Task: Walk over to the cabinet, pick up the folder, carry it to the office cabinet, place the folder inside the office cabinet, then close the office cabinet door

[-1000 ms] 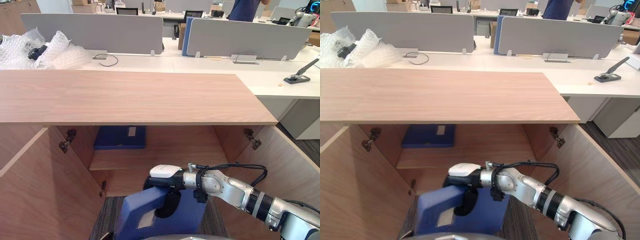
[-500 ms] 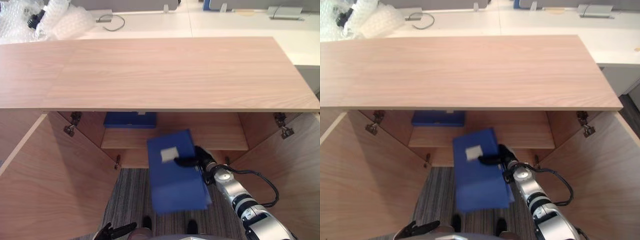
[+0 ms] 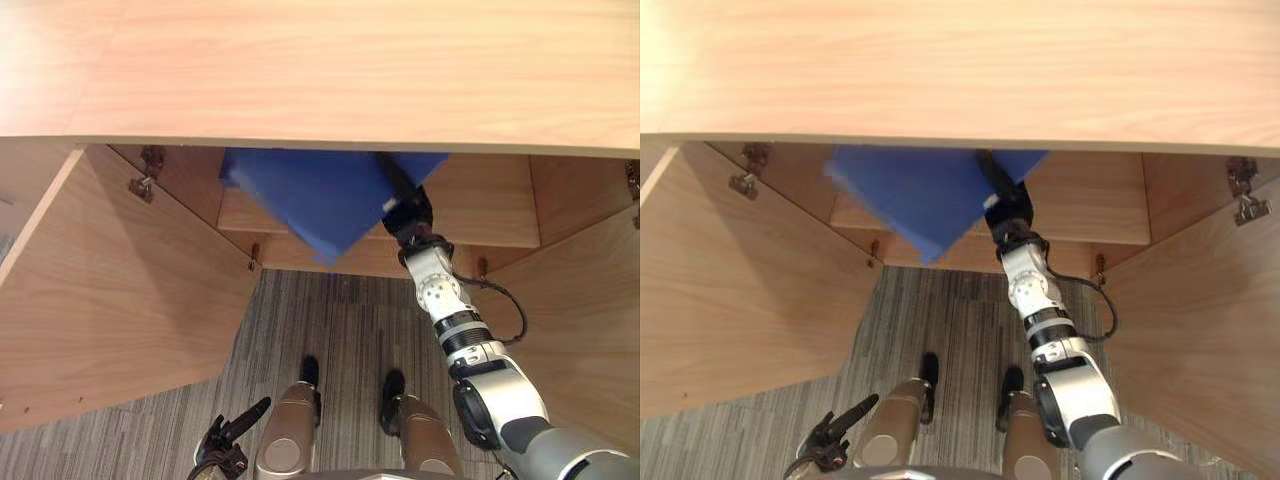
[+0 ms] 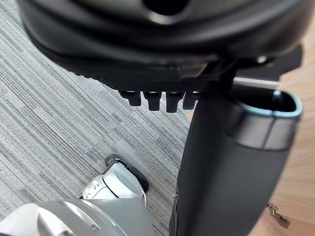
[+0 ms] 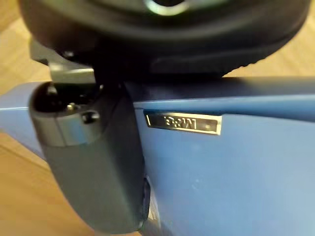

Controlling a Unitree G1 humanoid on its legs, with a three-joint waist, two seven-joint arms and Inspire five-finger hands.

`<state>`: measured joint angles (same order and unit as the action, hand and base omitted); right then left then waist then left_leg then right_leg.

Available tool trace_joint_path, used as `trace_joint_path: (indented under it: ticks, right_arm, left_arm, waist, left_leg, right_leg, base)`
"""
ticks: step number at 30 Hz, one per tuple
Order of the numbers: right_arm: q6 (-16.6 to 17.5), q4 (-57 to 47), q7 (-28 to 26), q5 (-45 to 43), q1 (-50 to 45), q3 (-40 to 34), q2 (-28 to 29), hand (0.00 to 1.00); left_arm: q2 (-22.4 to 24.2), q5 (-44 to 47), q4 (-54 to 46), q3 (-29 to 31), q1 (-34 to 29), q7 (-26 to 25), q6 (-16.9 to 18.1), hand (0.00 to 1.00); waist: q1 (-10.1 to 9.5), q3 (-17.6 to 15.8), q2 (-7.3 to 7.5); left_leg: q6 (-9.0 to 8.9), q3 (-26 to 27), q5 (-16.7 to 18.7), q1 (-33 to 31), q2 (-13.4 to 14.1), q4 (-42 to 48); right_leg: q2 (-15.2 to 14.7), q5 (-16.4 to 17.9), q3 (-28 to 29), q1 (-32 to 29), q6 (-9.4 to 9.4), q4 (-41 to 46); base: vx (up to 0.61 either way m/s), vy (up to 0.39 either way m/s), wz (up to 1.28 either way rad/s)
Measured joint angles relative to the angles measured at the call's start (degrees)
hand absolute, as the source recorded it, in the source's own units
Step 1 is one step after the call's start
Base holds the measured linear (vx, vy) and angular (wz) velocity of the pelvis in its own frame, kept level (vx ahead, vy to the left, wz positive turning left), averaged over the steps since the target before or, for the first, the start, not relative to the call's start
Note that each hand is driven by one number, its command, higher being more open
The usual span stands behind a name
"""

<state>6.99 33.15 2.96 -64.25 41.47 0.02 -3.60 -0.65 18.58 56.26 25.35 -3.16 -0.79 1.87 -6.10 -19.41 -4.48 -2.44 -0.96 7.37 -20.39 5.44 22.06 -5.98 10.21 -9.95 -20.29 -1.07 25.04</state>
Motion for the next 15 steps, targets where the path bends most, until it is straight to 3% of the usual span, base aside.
trace_joint_path:
  ticks: [6,10,15]
  right_arm:
    - [8.0,0.0,8.8,-8.4,5.3,-10.0,2.6,0.0]
    - [12.2,0.1,13.4,-12.0,13.4,-17.6,0.9,0.0]
    - [13.7,1.9,17.2,-12.8,22.4,-22.4,-3.1,0.0]
  left_arm:
    - [0.1,2.0,-1.7,0.0,0.1,-1.9,-0.1,1.0]
    - [0.9,3.5,-2.5,0.0,0.5,-3.0,-0.6,1.0]
    - [1.4,3.6,-2.6,0.0,1.5,-3.2,-1.3,1.0]
  waist:
    - [0.15,-1.5,0.17]
    - [0.58,-3.8,-1.36]
    - [1.08,-4.9,-2.48]
  left_leg:
    - [-0.51,-1.4,0.3,-3.8,-0.2,2.2]
    - [-0.75,-2.6,0.7,-7.4,-0.3,4.6]
    - [-0.94,-4.3,1.9,-13.7,-1.1,10.0]
  right_leg:
    - [-1.1,1.9,-2.1,-4.1,0.34,4.8]
    - [-2.5,2.6,-5.5,-7.1,0.93,8.4]
    - [-4.0,5.1,-7.4,-11.8,1.56,13.8]
  base:
    - [-0.01,-0.069,0.13]
    - [0.03,-0.057,0.17]
    - [-0.01,-0.03,0.28]
